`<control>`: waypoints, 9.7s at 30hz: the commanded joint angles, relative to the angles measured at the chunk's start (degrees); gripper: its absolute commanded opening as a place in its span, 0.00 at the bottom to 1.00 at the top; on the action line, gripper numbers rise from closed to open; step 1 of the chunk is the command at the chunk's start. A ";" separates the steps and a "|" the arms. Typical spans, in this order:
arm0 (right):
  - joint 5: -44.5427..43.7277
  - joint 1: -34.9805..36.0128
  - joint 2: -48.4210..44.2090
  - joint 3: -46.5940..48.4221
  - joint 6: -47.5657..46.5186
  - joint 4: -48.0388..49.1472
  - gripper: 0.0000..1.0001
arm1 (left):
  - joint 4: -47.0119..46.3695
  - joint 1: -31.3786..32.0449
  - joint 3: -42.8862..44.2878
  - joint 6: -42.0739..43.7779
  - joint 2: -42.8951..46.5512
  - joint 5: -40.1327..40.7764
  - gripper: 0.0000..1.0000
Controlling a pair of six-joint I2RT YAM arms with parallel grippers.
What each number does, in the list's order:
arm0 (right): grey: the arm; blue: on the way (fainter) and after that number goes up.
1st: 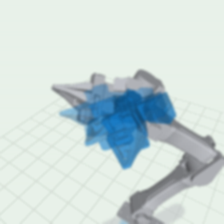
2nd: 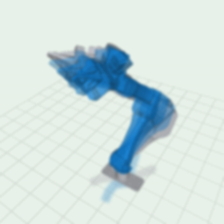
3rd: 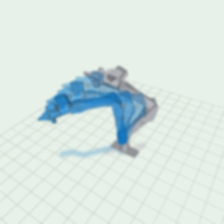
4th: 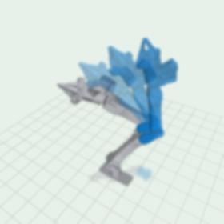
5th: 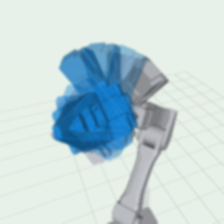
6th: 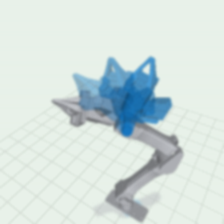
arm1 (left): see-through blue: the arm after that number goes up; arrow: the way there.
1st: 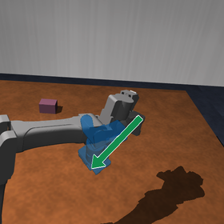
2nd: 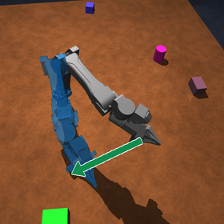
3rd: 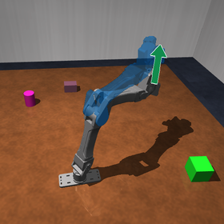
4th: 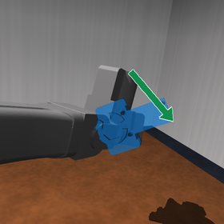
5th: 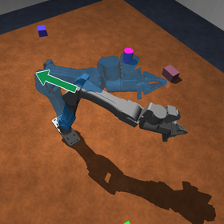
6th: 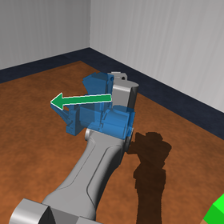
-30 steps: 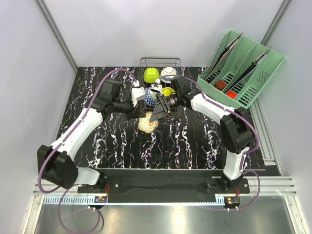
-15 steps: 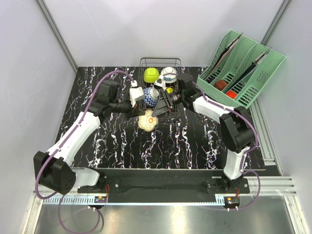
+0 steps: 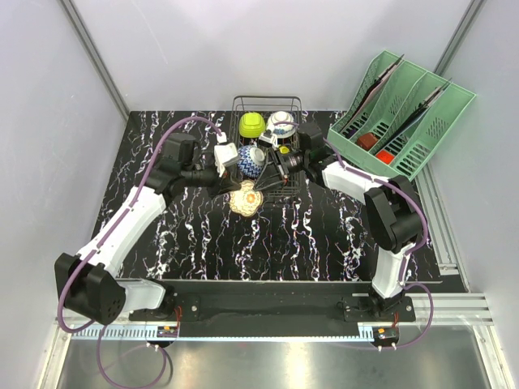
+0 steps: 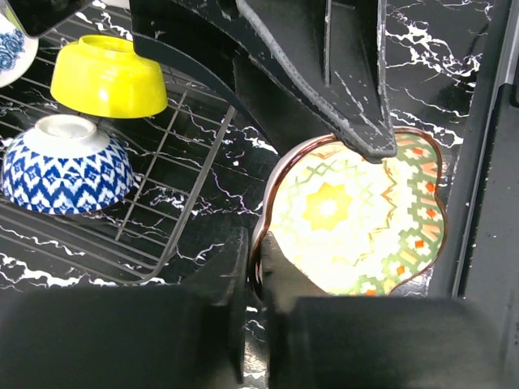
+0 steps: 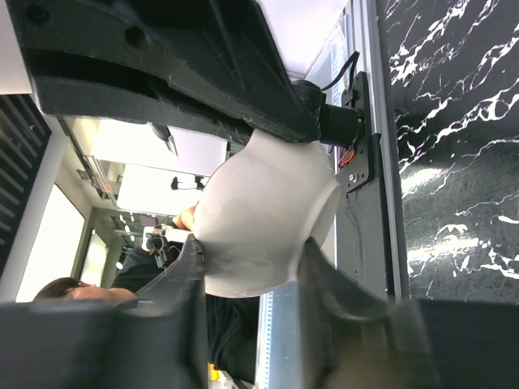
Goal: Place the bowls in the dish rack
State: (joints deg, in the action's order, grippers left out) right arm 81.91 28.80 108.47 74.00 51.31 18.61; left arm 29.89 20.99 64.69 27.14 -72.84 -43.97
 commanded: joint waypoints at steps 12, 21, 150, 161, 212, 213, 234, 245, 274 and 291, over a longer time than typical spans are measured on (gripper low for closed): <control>1.59 0.38 -1.42 0.18 0.81 3.45 0.00 | -3.35 0.28 -0.61 -0.15 0.86 1.43 0.49; -1.05 0.38 -0.71 0.62 -4.19 -1.64 0.00 | -4.13 -0.42 0.79 -2.43 1.47 1.78 0.84; -82.09 3.11 36.56 72.78 -63.53 -52.98 0.87 | -12.13 -12.73 -11.07 -5.51 -2.13 14.61 0.99; -81.65 3.19 34.80 74.89 -63.44 -52.98 0.88 | -12.66 -12.73 -11.34 -5.95 -2.31 14.35 0.99; -86.39 -4.10 -5.63 10.91 -63.70 -48.58 0.92 | -10.47 -7.64 9.41 -8.15 -27.36 22.78 0.99; -85.96 -4.10 -5.72 10.21 -63.79 -48.58 0.92 | -10.38 -7.37 9.23 -7.89 -27.18 23.04 0.99; -78.84 -3.92 -16.52 -3.50 -64.67 -50.43 0.88 | -4.31 -3.15 -2.36 -4.02 -16.73 21.11 0.99; -78.04 -0.33 -24.08 -12.02 -65.11 -50.43 0.86 | -2.82 -2.19 -10.10 -3.58 -10.31 21.38 0.99; -77.18 -1.62 -39.72 -0.17 -70.82 -59.47 1.00 | 2.89 -7.89 6.16 -6.56 13.75 17.24 0.99; -76.20 -16.65 -60.29 -7.88 -69.50 -59.93 1.00 | -0.70 -33.64 -13.96 -8.76 30.47 10.05 0.99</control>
State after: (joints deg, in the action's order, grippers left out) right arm 6.94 14.98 51.11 71.22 -18.85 -42.85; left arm 32.53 -7.16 53.41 20.18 -44.91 -27.94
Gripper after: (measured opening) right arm 0.993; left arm 0.987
